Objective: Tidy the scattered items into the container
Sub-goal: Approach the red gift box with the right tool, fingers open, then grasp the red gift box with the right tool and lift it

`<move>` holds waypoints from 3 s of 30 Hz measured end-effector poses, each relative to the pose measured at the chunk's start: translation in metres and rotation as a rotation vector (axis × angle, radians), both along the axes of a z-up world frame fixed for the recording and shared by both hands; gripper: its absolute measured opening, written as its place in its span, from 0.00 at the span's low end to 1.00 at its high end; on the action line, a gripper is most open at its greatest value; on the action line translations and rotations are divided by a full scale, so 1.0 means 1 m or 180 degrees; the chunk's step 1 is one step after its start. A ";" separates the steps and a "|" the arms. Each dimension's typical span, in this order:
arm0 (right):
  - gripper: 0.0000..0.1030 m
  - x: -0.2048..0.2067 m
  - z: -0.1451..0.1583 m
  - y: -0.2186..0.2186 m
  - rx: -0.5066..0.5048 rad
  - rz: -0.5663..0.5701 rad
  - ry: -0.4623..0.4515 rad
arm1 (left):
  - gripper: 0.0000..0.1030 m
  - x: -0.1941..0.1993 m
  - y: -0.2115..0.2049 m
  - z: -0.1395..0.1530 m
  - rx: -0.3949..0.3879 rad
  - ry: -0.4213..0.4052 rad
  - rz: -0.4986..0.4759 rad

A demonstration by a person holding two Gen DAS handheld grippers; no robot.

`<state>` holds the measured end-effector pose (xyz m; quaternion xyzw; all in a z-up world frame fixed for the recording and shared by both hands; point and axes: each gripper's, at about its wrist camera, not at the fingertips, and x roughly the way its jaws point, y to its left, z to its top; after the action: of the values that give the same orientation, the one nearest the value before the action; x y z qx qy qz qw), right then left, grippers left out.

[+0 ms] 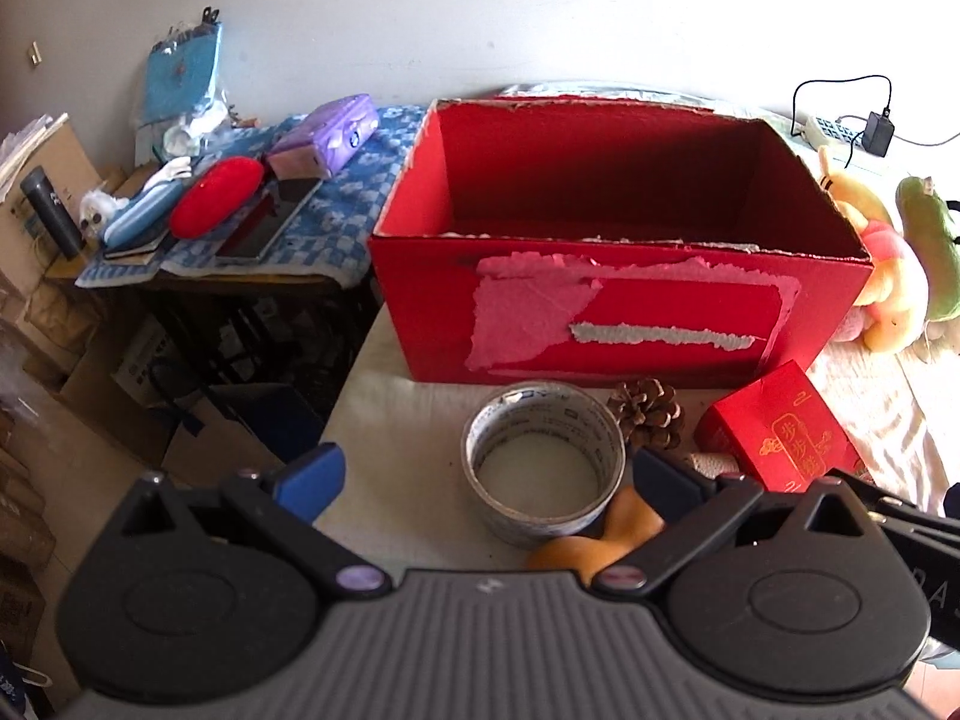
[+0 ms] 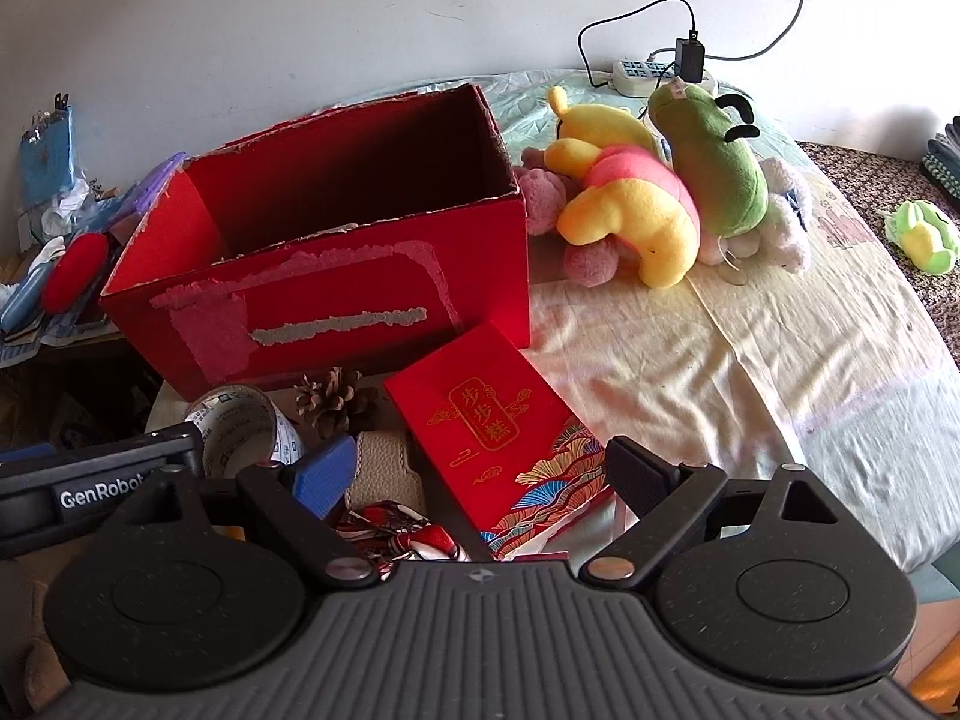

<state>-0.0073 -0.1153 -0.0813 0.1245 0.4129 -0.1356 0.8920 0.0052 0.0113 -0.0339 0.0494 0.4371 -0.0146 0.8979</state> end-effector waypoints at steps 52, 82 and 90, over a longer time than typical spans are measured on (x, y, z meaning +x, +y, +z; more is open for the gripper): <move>0.68 0.042 -0.045 -0.124 0.0701 0.0530 0.0247 | 0.90 -0.001 -0.108 -0.028 -0.0937 0.0233 -0.0991; 0.43 0.078 -0.088 -0.166 0.1873 0.1747 0.0591 | 0.95 0.022 -0.166 -0.083 -0.0851 0.0562 -0.1089; 0.43 0.059 -0.082 -0.209 0.1826 0.1468 0.0557 | 0.94 0.023 -0.198 -0.089 -0.0827 0.0574 -0.1497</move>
<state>0.0519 -0.3240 -0.1636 0.2610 0.5259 0.1797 0.7893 0.0286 -0.1862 -0.1234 0.0324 0.4862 -0.2828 0.8262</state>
